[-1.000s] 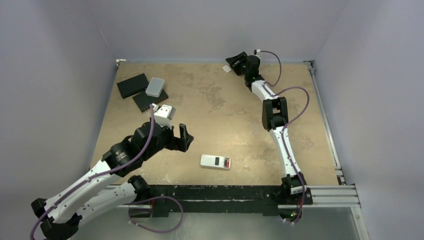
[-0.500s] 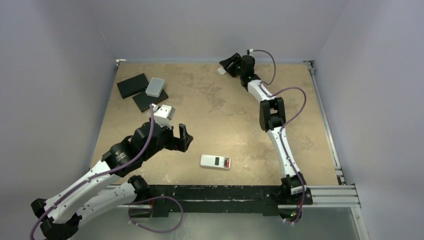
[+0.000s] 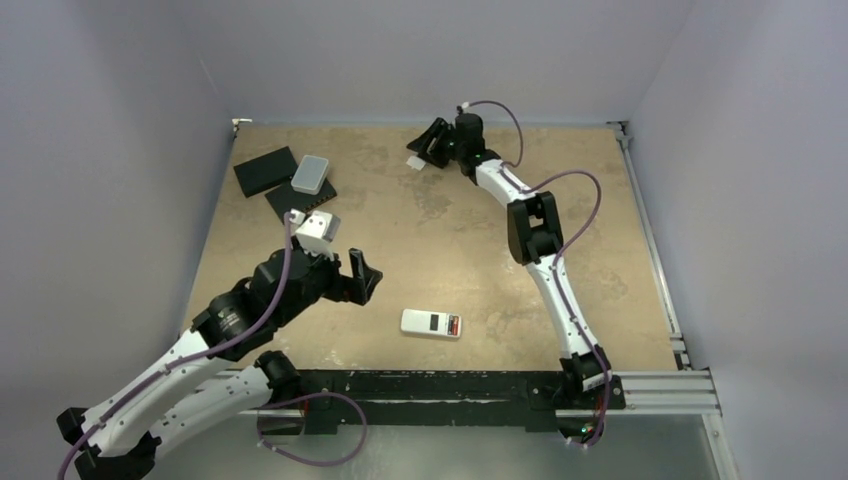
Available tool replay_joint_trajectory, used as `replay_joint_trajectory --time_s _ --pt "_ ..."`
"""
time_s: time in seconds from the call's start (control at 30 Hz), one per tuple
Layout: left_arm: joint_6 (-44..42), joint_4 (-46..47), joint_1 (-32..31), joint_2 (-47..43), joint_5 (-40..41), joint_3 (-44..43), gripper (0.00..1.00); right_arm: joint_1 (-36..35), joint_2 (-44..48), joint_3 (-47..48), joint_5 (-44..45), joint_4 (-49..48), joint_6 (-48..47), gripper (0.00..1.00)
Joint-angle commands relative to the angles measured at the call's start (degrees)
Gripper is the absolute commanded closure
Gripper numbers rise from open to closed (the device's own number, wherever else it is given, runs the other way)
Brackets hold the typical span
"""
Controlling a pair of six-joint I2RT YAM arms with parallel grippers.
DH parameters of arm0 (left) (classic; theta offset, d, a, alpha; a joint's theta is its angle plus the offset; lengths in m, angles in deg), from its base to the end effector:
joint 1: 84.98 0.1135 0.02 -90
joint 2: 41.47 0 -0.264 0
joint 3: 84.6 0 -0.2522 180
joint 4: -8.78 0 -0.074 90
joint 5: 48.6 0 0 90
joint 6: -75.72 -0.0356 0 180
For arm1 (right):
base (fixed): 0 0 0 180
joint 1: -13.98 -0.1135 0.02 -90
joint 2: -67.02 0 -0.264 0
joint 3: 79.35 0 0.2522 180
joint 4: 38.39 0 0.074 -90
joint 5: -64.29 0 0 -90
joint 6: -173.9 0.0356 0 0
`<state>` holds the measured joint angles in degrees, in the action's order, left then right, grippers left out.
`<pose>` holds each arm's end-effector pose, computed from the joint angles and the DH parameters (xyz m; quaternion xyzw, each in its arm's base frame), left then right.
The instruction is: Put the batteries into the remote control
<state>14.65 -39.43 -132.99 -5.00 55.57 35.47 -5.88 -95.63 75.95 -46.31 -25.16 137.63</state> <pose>0.0985 -0.0964 0.3254 0.0729 0.8352 -0.2515 0.4835 0.5813 0.2233 0.1222 0.1382 0.8034 0.4533 0.3606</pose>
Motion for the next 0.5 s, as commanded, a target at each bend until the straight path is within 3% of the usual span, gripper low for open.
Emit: replay_joint_trajectory --time_s 0.0,0.47 --pt "-0.4 1.4 0.2 -1.3 -0.7 -0.1 0.01 -3.1 4.0 -5.9 -5.9 3.4 -2.4 0.42" --pt "-0.6 1.8 0.3 -3.3 -1.5 0.1 0.01 -6.9 18.4 -33.4 -12.0 -4.7 -7.9 0.44"
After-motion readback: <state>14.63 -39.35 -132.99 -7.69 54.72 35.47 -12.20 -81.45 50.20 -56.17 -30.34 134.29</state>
